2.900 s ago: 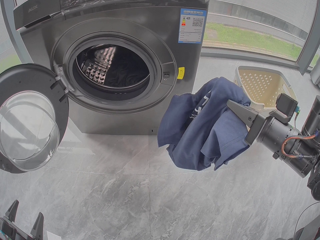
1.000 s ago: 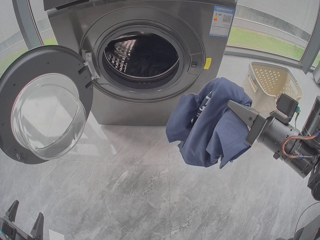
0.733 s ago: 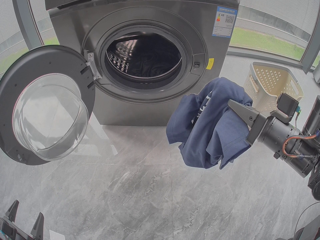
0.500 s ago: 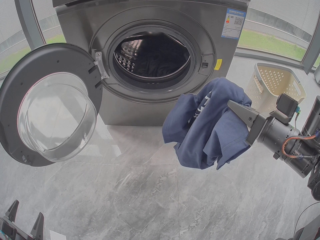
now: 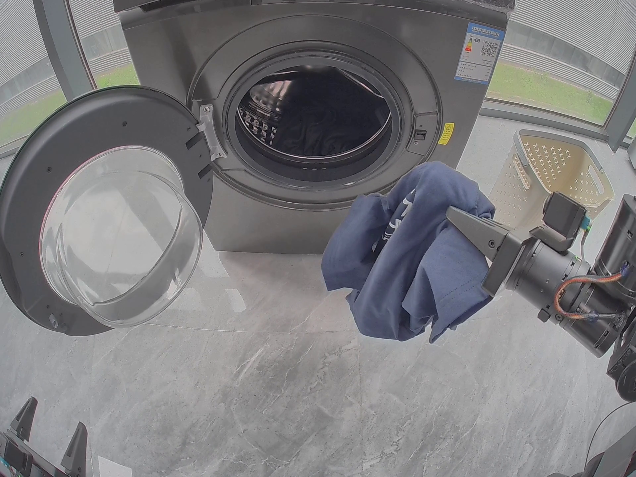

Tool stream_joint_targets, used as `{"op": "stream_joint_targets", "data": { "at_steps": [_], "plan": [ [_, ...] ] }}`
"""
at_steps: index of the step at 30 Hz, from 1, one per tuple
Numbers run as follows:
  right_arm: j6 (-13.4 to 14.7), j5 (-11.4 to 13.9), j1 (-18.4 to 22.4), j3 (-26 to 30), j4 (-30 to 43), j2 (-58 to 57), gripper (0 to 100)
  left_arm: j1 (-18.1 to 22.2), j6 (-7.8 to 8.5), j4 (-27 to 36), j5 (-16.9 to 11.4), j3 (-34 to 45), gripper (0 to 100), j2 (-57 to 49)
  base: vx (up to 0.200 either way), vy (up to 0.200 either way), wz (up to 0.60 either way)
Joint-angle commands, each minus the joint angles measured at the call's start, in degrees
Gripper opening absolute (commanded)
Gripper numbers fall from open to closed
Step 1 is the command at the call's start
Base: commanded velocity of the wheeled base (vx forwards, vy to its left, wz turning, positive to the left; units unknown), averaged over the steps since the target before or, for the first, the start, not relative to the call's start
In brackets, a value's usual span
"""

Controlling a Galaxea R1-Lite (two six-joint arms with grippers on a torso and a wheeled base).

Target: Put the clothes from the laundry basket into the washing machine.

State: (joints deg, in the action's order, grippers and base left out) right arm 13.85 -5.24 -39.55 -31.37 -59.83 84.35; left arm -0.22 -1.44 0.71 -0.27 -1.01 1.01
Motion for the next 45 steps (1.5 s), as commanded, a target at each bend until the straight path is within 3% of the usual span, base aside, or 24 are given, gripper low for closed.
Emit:
{"op": "stream_joint_targets", "data": {
  "at_steps": [1,4,18,22,24,27,29,31,35,39,42,45],
  "plan": [
    [0.2,0.0,-0.4,0.1,0.0,0.4,0,0.0,0.30,-0.2,-0.1,0.7,100,-0.8,0.000,0.000,0.00],
    [0.5,0.1,-0.5,0.1,0.1,0.4,0,0.1,1.09,-0.4,-0.2,0.9,100,-0.9,0.000,0.000,0.00],
    [0.0,0.1,-1.2,-0.2,0.1,1.3,0,0.2,1.35,-0.3,-0.3,0.9,100,-0.9,0.000,0.000,0.00],
    [0.0,-0.4,-3.3,-0.8,0.1,2.8,0,0.1,2.49,-0.4,-0.5,0.9,100,-0.7,0.000,0.000,0.00],
    [0.0,-0.6,-3.6,-1.2,0.1,3.2,0,0.2,3.81,-0.5,-1.0,1.0,100,-1.0,0.000,0.000,0.00],
    [0.0,-0.7,-4.1,-1.9,0.1,3.5,0,0.2,3.99,-1.0,-1.6,1.0,100,-1.0,0.000,0.000,0.00],
    [0.0,-0.8,-4.3,-2.9,0.1,3.9,0,0.2,3.81,-1.2,-1.8,1.0,100,-1.0,0.000,0.000,0.00],
    [0.1,-0.7,-4.3,-3.8,0.0,4.6,0,0.7,1.17,-6.8,-1.8,-3.1,100,0.1,0.000,0.000,0.00],
    [0.2,-0.6,-4.4,-6.3,0.0,5.8,0,-0.4,1.17,-8.4,-2.3,-7.7,100,7.6,0.000,0.000,0.00],
    [0.5,-0.8,-4.8,-8.8,-0.8,7.5,0,-4.6,0.30,-11.7,-6.6,-8.7,100,16.5,0.000,0.000,0.00],
    [0.5,-0.9,-5.0,-9.6,-2.1,9.7,0,-8.0,-1.02,-17.3,-7.3,-10.9,100,24.4,0.000,0.000,0.00],
    [0.6,-0.9,-5.2,-9.9,-3.6,11.4,0,-9.6,-1.20,-21.7,-7.5,-12.0,100,30.5,0.000,0.000,0.00]
  ]
}}
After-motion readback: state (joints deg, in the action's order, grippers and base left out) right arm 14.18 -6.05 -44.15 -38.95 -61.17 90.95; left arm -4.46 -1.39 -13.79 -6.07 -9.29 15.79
